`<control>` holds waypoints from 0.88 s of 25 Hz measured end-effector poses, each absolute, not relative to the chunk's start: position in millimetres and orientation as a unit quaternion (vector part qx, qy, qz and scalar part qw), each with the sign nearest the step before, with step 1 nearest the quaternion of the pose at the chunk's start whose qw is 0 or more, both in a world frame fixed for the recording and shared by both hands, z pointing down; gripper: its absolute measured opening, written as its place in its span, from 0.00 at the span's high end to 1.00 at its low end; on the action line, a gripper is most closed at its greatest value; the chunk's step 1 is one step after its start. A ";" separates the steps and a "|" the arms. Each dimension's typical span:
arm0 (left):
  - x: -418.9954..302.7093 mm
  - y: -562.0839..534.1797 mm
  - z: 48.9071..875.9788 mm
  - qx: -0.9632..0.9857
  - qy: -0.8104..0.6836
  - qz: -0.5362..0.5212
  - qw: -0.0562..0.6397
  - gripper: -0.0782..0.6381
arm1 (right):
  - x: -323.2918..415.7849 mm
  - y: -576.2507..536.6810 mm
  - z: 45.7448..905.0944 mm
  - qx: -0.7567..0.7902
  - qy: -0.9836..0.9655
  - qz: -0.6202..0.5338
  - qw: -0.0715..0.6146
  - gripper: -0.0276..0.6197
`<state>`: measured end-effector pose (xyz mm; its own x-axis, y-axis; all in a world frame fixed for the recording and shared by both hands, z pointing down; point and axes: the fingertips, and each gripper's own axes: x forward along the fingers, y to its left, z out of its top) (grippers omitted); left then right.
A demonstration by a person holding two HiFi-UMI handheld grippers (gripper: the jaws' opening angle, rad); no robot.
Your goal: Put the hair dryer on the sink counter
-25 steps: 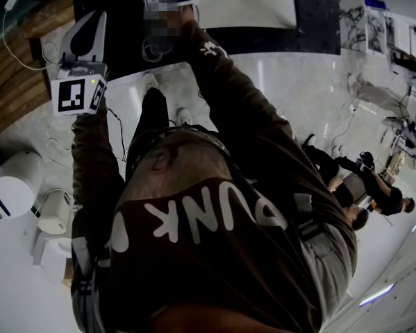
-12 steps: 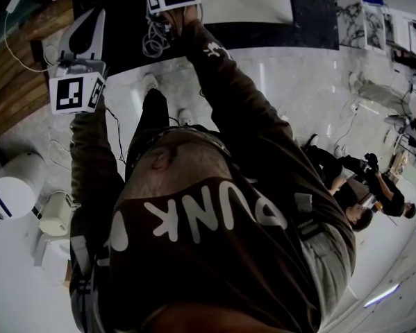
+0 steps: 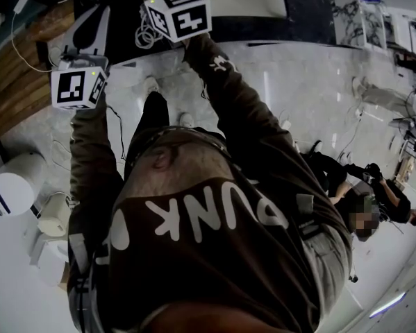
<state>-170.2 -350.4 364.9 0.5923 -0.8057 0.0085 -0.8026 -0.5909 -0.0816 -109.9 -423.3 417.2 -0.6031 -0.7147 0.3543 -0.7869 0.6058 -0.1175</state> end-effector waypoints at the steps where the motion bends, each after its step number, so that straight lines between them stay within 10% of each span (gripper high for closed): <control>1: -165.9 -343.4 361.8 -0.892 0.449 -0.024 0.036 0.88 | -109.5 -412.5 406.2 0.417 -0.894 0.112 0.123 0.94; 22: -63.6 -112.5 305.9 -0.889 0.447 -0.036 0.090 0.88 | -7.2 -118.9 303.6 0.343 -0.938 -0.052 0.016 0.94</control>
<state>-63.6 -112.5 305.9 0.5975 -0.8017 -0.0178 -0.7888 -0.5836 -0.1927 -7.2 -118.9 303.6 -0.7646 -0.6445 -0.0055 -0.6412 0.7598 0.1075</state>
